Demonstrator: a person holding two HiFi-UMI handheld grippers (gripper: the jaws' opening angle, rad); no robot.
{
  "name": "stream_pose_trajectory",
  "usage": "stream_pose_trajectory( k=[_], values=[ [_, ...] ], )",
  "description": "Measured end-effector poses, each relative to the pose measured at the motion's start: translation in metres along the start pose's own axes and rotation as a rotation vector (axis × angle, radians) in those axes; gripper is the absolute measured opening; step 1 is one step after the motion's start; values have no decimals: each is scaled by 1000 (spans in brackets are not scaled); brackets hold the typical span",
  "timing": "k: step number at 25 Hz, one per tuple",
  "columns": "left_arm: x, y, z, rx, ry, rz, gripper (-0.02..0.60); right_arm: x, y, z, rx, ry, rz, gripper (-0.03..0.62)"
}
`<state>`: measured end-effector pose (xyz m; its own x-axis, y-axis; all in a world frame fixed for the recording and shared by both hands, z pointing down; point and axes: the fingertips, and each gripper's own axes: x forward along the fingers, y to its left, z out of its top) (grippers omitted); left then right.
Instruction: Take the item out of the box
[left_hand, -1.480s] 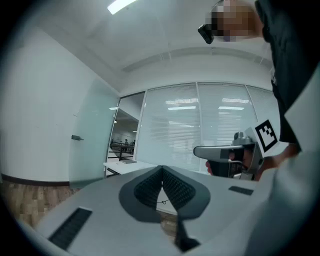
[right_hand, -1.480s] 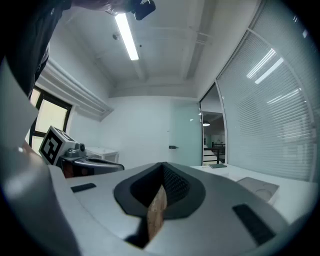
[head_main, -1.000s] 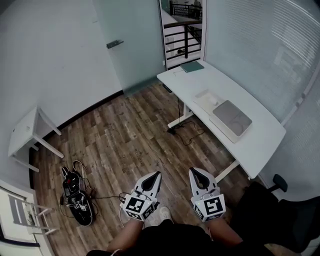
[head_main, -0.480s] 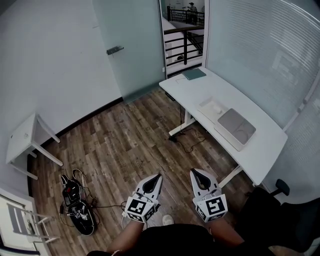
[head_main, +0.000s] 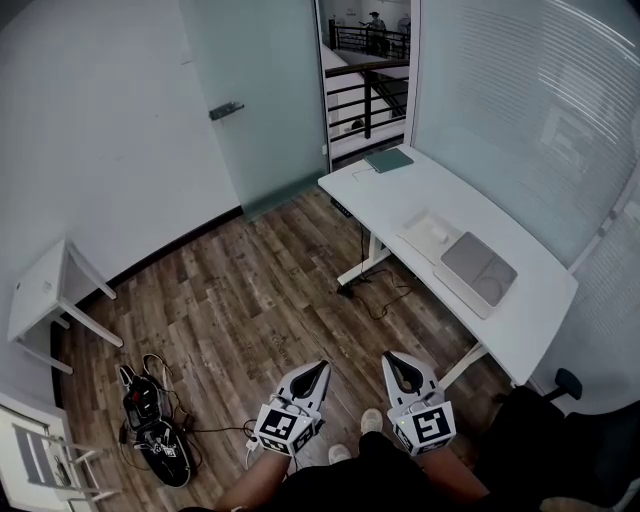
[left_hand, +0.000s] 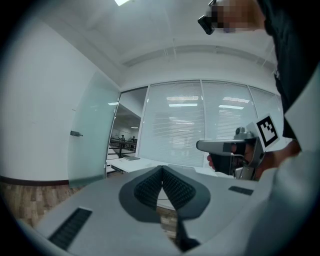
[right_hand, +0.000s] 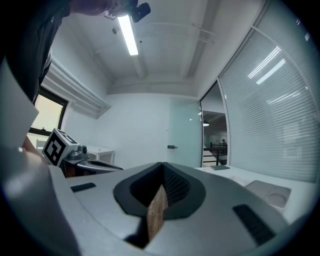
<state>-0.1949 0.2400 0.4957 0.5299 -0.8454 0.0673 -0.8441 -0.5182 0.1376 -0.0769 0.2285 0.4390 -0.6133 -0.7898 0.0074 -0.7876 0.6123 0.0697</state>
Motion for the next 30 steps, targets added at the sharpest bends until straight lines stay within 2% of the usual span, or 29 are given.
stream_pose_trajectory(
  k=[7, 18, 30],
  values=[
    [31, 19, 0, -23, -2, -4, 12, 24, -26, -7, 13, 15, -27, 6],
    [93, 41, 32, 21, -16, -37, 12, 71, -79, 6, 42, -20, -54, 6],
    [171, 66, 40, 53, 3, -15, 12, 124, -149, -2, 67, -25, -47, 6]
  ],
)
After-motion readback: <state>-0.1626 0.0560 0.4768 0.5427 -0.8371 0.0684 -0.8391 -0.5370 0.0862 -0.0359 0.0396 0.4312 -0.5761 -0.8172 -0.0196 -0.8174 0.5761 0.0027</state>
